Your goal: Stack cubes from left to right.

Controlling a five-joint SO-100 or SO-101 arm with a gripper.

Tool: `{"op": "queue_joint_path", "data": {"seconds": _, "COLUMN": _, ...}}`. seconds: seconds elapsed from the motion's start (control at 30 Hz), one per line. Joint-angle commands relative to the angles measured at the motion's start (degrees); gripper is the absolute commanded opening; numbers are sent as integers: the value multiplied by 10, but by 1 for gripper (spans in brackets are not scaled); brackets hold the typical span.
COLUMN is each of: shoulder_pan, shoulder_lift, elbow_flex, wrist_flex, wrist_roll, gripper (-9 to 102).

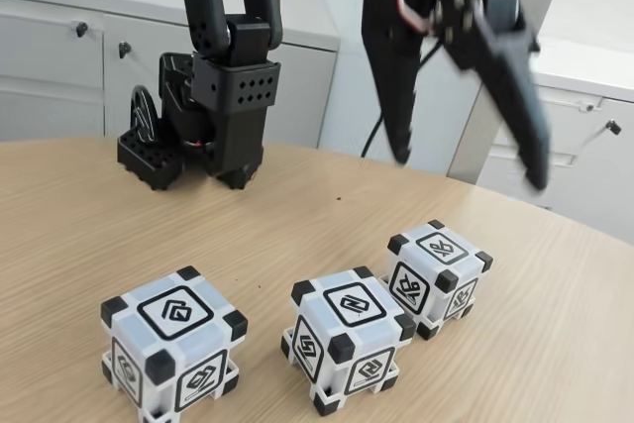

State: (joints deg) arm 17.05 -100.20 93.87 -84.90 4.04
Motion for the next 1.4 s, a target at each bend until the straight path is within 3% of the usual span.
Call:
{"op": "queue_joint_path", "data": {"seconds": 0.0, "shoulder_pan": 0, "shoulder_lift": 40, "elbow_flex": -16, "wrist_flex": 5, "wrist_roll": -14, "gripper": 38}}
{"op": "queue_joint_path", "data": {"seconds": 0.63, "shoulder_pan": 32, "shoulder_lift": 157, "elbow_flex": -18, "wrist_flex": 71, "wrist_roll": -28, "gripper": 39}}
{"op": "queue_joint_path", "data": {"seconds": 0.93, "shoulder_pan": 109, "shoulder_lift": 158, "elbow_flex": -18, "wrist_flex": 82, "wrist_roll": 39, "gripper": 39}}
{"op": "queue_joint_path", "data": {"seconds": 1.37, "shoulder_pan": 100, "shoulder_lift": 178, "elbow_flex": -8, "wrist_flex": 98, "wrist_roll": 112, "gripper": 38}}
